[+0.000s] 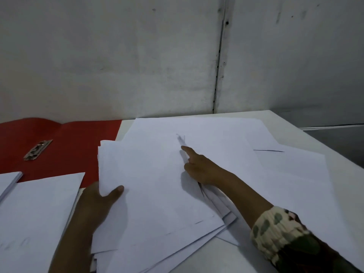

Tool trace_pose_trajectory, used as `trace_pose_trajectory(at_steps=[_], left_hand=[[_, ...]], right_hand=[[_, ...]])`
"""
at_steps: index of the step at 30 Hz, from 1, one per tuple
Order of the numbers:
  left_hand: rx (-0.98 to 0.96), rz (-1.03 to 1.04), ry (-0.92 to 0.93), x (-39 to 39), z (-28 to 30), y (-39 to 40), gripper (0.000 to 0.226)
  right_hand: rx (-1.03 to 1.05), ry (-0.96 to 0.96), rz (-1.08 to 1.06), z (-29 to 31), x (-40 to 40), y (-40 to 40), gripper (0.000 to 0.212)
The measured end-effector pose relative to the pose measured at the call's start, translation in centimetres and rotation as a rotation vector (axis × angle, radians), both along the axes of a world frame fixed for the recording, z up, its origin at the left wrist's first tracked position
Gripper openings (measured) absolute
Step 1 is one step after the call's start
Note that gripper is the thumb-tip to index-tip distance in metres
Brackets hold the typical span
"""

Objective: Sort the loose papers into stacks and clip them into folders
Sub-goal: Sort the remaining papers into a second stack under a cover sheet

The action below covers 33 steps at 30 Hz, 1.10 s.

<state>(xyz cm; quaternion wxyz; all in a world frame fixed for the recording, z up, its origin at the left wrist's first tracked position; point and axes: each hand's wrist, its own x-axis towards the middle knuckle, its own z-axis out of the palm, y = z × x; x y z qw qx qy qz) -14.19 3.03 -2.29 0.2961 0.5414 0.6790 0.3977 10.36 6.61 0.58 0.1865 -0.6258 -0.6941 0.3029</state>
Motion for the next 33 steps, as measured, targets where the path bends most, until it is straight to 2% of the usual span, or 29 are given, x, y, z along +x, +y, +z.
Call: trace_pose_trajectory(at_steps=[4, 7, 10, 13, 15, 17, 21, 23, 26, 28, 33], left_hand=[[0.009, -0.014, -0.064, 0.2, 0.0, -0.3, 0.038], [-0.004, -0.009, -0.063, 0.0, -0.2, 0.1, 0.038], [-0.011, 0.018, -0.038, -0.1, -0.5, 0.2, 0.04], [0.012, 0.029, -0.019, 0.2, -0.5, 0.0, 0.043], [0.015, 0.032, 0.003, 0.4, -0.4, -0.1, 0.043], [0.016, 0.033, 0.025, 0.5, -0.3, -0.2, 0.044], [0.011, 0.045, 0.028, 0.7, -0.1, -0.4, 0.043], [0.005, 0.053, 0.047, 0.8, 0.0, -0.5, 0.042], [0.003, 0.06, 0.053, 1.0, 0.2, -0.7, 0.041], [0.008, 0.063, 0.05, 1.1, 0.4, -0.8, 0.041], [-0.006, 0.068, 0.065, 1.0, 0.6, -1.0, 0.04]], right_hand=[[0.098, -0.097, -0.134, -0.5, 2.3, -1.9, 0.064], [0.151, -0.207, -0.421, -0.6, 5.6, -3.5, 0.062], [0.02, -0.329, -0.655, -1.1, 8.4, -5.0, 0.068], [-0.042, -0.339, -0.737, -1.4, 9.4, -5.6, 0.079], [-0.037, -0.257, -0.766, -1.2, 9.4, -5.3, 0.086], [-0.007, -0.092, -0.797, -1.2, 9.5, -4.9, 0.087], [0.106, 0.422, -0.814, -0.9, 9.5, -5.3, 0.076], [0.097, 0.451, -0.691, -0.6, 9.4, -6.1, 0.07], [0.091, 0.371, -0.55, -0.5, 9.4, -6.6, 0.079], [0.16, 0.415, -0.606, -0.4, 9.8, -6.4, 0.078], [0.311, 0.628, -0.869, -1.2, 11.1, -5.6, 0.052]])
